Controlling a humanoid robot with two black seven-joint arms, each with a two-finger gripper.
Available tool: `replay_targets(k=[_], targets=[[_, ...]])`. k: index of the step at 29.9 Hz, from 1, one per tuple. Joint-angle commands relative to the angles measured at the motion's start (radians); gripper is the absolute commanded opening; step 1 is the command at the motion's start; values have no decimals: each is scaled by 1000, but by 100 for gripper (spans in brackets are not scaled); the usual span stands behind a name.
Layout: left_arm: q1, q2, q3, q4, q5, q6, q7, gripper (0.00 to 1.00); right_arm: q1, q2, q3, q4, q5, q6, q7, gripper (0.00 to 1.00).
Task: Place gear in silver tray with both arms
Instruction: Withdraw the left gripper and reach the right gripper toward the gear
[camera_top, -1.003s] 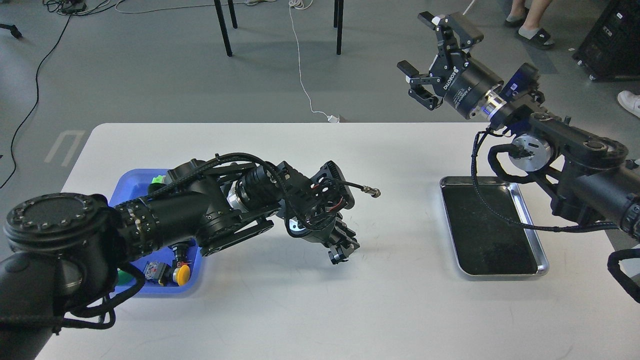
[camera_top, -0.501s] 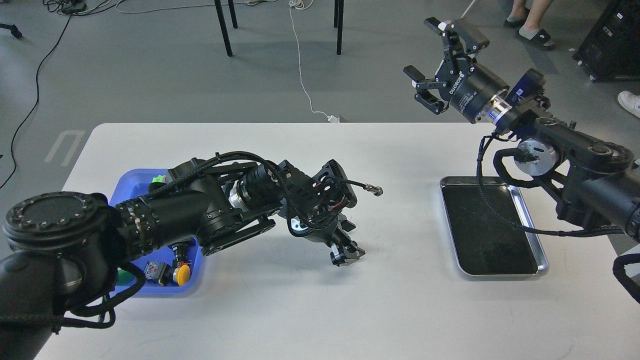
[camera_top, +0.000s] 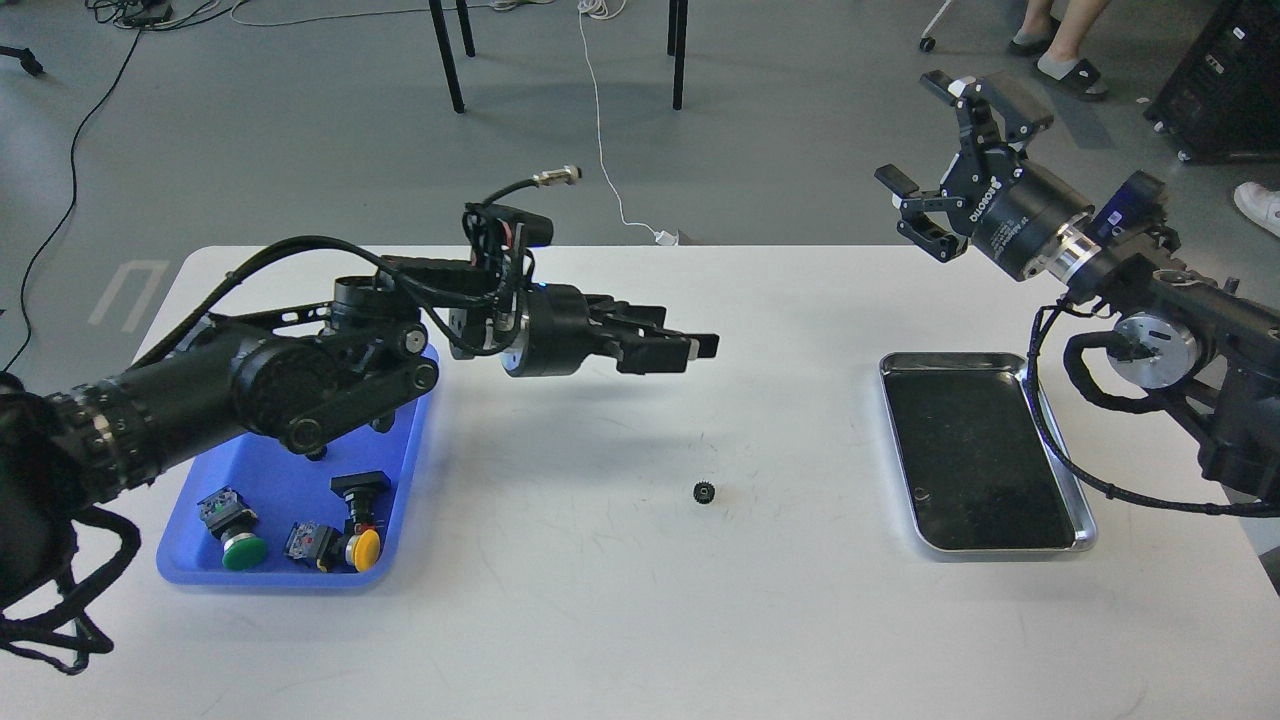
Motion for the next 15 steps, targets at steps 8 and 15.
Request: replay_targets(k=[8,15], targets=[[534,131,-615,-155,-306,1,0,98,-18,-36,-2,35,-368,0,0,99],[818,52,-948,-192,-516,-63,90,98,52,-10,-38,93,-831,0,0,99]])
